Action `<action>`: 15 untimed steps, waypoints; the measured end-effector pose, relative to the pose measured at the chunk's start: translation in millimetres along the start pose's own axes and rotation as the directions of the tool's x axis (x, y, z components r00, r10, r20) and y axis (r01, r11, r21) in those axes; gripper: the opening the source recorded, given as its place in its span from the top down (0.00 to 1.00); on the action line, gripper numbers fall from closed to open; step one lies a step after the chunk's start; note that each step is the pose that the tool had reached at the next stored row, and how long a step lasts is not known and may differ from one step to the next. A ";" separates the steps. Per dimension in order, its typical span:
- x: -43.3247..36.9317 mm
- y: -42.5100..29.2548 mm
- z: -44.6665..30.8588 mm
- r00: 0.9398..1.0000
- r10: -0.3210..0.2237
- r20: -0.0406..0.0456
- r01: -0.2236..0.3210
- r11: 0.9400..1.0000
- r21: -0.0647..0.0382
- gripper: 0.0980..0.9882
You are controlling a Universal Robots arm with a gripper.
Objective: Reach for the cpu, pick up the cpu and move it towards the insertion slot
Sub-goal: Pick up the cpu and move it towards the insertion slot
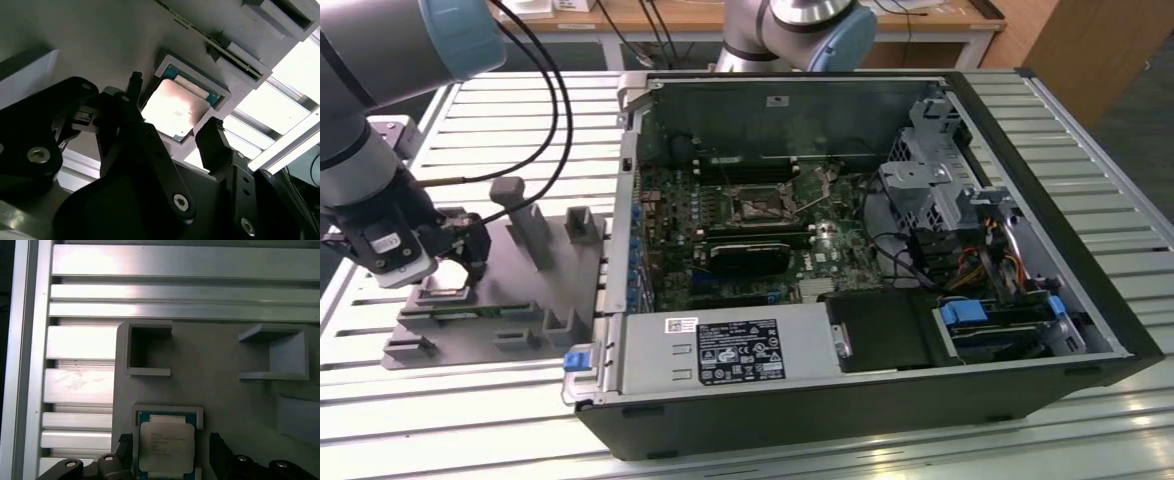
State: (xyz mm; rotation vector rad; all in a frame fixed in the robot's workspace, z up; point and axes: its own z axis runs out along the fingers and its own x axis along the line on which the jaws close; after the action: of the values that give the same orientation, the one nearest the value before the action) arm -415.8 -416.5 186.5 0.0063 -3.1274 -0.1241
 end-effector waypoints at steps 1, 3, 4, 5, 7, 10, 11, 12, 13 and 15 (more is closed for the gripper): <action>0.0 0.4 0.6 1.000 0.000 -0.001 0.000 1.000 0.000 0.31; 1.0 0.6 1.4 1.000 0.001 -0.001 -0.001 1.000 0.000 0.33; 1.4 0.6 2.0 1.000 0.001 -0.001 -0.001 1.000 0.000 0.33; 1.7 0.6 2.5 1.000 0.001 -0.001 -0.001 1.000 0.000 0.33; 2.3 0.6 3.5 1.000 0.001 -0.002 -0.001 1.000 0.000 0.41; 2.7 0.5 4.4 1.000 0.002 -0.004 -0.002 1.000 0.000 0.41; 2.7 0.5 4.4 1.000 0.002 -0.004 -0.002 1.000 0.000 0.41; 2.7 0.5 4.5 1.000 0.002 -0.004 -0.002 1.000 0.000 0.43; 2.7 0.5 4.5 1.000 0.002 -0.004 -0.002 1.000 0.000 0.43; 2.7 0.5 4.6 1.000 0.001 -0.004 -0.001 1.000 0.000 0.50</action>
State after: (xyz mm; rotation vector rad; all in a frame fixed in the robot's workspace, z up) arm -418.5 -415.6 182.0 0.0042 -3.1235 -0.1237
